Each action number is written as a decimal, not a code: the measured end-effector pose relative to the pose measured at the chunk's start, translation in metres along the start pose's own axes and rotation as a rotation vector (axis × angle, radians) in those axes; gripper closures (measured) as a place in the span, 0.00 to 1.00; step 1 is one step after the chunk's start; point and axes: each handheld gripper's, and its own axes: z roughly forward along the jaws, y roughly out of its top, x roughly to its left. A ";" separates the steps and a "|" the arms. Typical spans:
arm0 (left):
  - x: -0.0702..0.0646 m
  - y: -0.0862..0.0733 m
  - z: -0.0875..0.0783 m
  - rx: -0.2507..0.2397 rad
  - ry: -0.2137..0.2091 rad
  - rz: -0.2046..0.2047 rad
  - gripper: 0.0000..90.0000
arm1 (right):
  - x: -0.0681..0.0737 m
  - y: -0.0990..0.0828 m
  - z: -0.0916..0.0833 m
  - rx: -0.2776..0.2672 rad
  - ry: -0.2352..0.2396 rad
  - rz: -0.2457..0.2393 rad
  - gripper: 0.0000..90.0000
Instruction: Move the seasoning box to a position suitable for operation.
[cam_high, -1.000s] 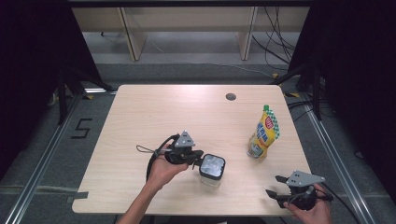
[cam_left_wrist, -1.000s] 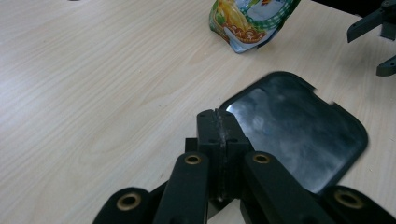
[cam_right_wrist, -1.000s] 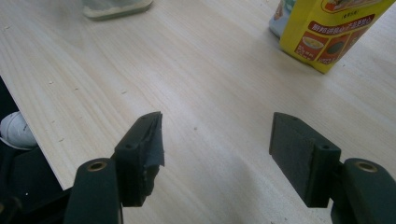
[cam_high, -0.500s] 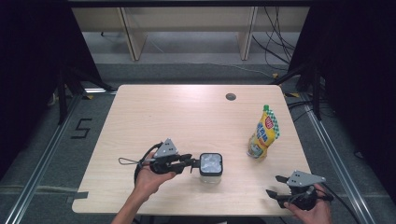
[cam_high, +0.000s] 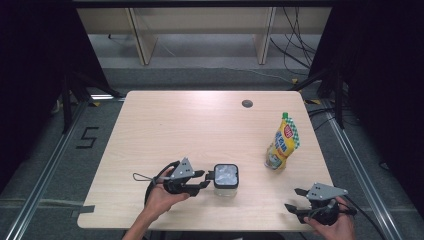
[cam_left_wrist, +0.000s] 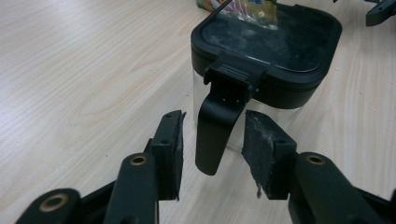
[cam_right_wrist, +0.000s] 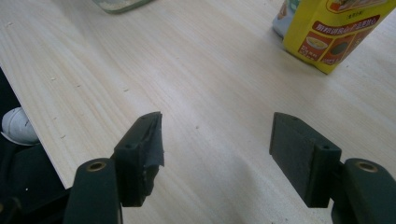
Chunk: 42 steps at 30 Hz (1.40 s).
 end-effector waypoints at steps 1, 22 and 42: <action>0.001 0.000 0.002 -0.002 -0.007 -0.003 0.66 | 0.000 0.000 0.000 -0.003 -0.002 -0.006 0.39; -0.025 -0.009 -0.004 0.025 -0.006 0.050 0.80 | -0.001 0.002 0.003 -0.001 0.004 -0.020 0.39; -0.030 -0.012 -0.013 0.018 -0.004 0.014 0.58 | -0.004 0.005 0.006 -0.002 0.008 -0.028 0.39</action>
